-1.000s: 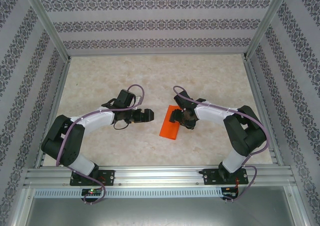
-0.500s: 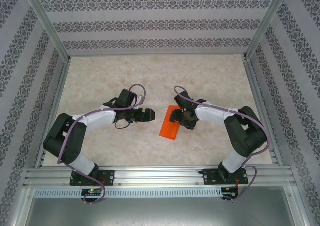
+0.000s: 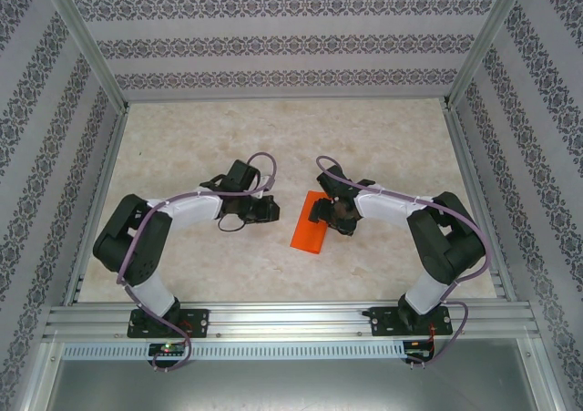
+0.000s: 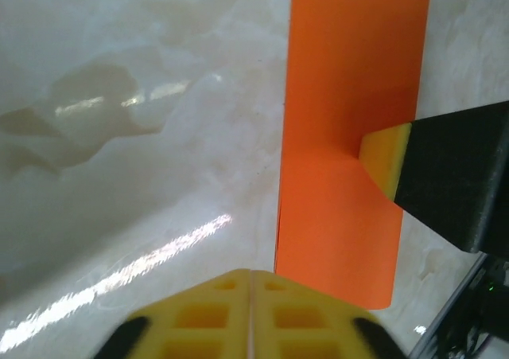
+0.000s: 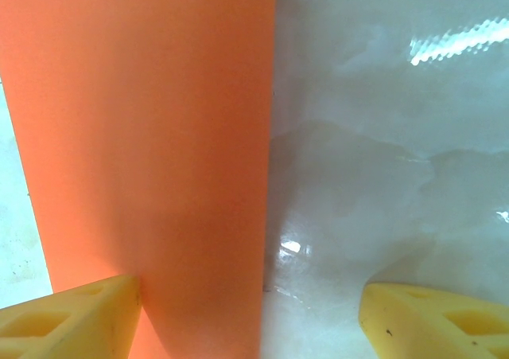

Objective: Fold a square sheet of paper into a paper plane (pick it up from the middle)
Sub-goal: Hold the square sheet of paper at the center of the table.

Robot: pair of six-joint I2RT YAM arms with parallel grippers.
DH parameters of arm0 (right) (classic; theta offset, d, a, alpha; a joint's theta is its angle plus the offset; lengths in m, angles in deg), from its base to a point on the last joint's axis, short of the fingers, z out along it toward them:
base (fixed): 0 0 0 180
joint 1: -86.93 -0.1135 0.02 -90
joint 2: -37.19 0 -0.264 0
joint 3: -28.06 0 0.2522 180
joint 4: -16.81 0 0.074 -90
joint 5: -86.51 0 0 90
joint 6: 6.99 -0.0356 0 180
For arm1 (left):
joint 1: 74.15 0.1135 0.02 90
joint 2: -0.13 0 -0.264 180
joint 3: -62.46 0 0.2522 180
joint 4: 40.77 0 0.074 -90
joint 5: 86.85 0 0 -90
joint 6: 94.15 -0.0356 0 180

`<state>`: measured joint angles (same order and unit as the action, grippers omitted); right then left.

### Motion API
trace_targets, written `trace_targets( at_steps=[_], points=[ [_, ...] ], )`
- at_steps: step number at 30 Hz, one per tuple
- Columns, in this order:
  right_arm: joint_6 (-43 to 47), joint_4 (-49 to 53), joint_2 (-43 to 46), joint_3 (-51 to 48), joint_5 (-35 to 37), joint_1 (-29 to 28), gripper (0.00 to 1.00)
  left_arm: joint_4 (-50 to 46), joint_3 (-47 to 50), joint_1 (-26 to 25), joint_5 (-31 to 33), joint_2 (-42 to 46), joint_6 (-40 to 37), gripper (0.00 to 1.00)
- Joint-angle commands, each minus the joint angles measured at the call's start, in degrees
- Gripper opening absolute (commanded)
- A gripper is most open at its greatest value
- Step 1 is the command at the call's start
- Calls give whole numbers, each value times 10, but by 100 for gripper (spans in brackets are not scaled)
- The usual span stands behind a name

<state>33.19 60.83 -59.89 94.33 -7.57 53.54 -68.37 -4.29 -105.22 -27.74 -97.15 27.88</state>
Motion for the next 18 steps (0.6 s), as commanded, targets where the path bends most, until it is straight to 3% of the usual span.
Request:
trace_targets(
  at_steps=[1,18],
  points=[
    [-6,-37,-72,-35,4,-6,77,23,-25,-15,-22,-16,11,0],
    [-10,-39,-92,-33,4,-15,77,54,-103,-55,-48,-111,64,0]
  ],
)
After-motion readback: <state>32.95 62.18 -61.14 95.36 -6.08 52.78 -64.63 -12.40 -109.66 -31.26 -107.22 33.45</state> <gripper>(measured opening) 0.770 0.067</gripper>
